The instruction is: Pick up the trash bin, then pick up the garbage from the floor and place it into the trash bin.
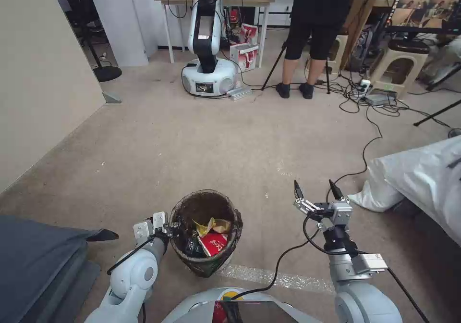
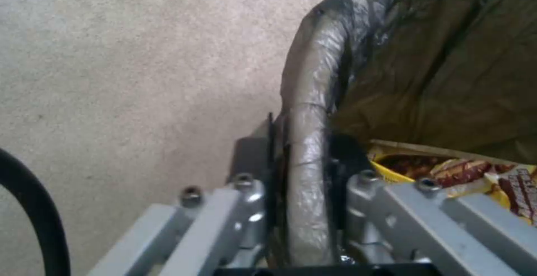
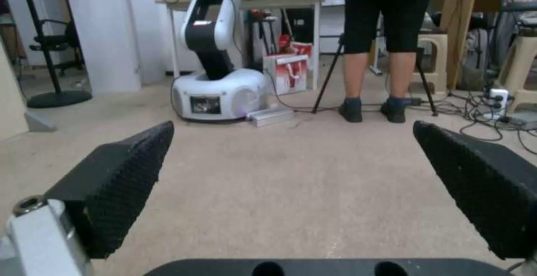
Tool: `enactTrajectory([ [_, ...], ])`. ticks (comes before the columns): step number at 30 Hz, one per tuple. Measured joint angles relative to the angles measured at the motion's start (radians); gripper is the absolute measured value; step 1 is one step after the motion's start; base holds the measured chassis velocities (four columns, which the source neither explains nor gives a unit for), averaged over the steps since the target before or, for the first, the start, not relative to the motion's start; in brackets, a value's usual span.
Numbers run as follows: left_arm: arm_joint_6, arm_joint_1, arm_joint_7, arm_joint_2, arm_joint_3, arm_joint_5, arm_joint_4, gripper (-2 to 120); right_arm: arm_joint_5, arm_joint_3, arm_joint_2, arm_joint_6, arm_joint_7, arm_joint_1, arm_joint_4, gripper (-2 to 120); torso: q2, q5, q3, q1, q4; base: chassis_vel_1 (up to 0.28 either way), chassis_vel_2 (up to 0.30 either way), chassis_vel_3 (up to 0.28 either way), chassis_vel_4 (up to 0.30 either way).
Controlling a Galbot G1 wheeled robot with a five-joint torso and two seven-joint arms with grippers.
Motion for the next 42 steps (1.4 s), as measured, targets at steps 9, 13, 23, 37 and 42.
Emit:
enactTrajectory([
  [9, 0.001, 0.001, 0.002, 0.001, 0.001, 0.011, -0.004, 56, 0.000, 0.000, 0.000, 0.000, 0.000, 0.000, 0.000, 100, 0.000, -0.0003, 0.000, 0.000, -0.0003, 0.000, 0.000, 0.000, 0.000],
  [13, 0.003, 0.003, 0.002, 0.000, 0.001, 0.016, -0.009, 70, 0.000, -0.001, 0.000, -0.001, 0.000, 0.001, 0.000, 100, 0.000, -0.0004, 0.000, 0.000, -0.0003, 0.000, 0.000, 0.000, 0.000],
  [23, 0.010, 0.023, 0.006, 0.000, -0.010, 0.028, -0.073, 99, 0.001, 0.000, -0.002, -0.001, 0.001, 0.001, 0.000, 100, 0.000, -0.0009, 0.000, 0.000, -0.0001, 0.000, 0.000, 0.000, 0.000],
  [37, -0.285, 0.102, 0.164, 0.008, -0.072, 0.343, -0.248, 100, 0.002, 0.012, 0.006, -0.010, 0.002, -0.005, 0.010, 100, 0.000, 0.0001, 0.000, 0.000, -0.0001, 0.000, 0.000, 0.000, 0.000],
  [42, -0.391, 0.126, 0.182, 0.004, -0.092, 0.426, -0.264, 100, 0.002, 0.018, 0.014, -0.011, 0.002, -0.010, 0.011, 100, 0.000, 0.0000, 0.000, 0.000, -0.0001, 0.000, 0.000, 0.000, 0.000],
])
